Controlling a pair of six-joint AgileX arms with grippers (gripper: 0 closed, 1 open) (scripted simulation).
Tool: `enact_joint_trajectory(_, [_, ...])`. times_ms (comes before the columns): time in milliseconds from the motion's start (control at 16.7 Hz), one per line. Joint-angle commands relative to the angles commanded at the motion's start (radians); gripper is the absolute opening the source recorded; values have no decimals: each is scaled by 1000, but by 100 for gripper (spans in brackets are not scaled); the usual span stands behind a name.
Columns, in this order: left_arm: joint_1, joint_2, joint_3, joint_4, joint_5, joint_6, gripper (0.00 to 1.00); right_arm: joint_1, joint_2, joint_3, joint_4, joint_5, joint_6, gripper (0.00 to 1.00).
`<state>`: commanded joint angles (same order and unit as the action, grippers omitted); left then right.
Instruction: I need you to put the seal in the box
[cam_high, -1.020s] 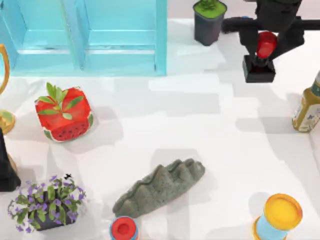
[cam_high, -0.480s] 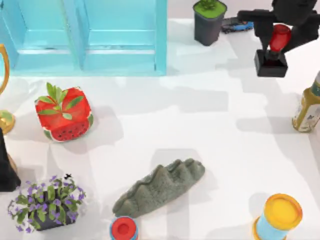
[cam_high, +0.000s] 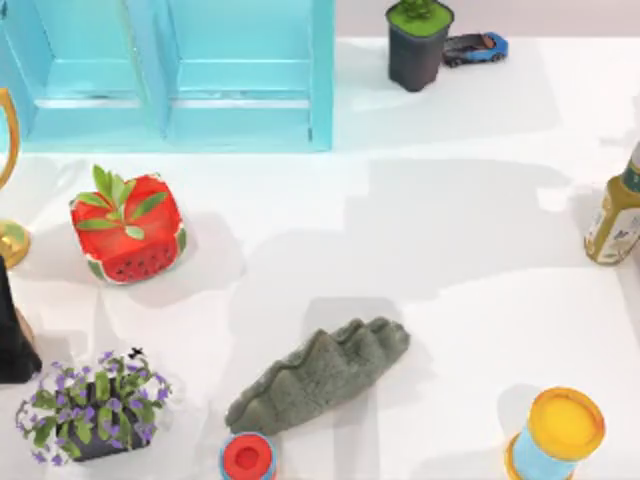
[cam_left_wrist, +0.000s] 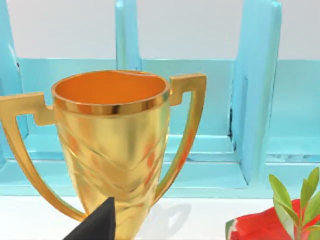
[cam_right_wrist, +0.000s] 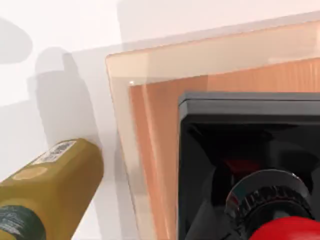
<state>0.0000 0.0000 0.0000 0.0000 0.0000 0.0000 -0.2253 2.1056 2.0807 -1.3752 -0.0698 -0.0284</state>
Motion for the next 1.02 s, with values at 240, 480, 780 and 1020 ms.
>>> enact_joint_trajectory(240, [0,0,0,0,0,0,100,-173,-198,-268,16,-13,-266,0])
enact_joint_trajectory(480, [0,0,0,0,0,0,100,-254,-335,-430,20,-5,-425,0])
enact_joint_trajectory(780, [0,0,0,0,0,0,100,-260,-347,-445,19,-3,-440,0])
enact_joint_trajectory(1020, [0,0,0,0,0,0,100,-257,-347,-512,90,-2,-436,0])
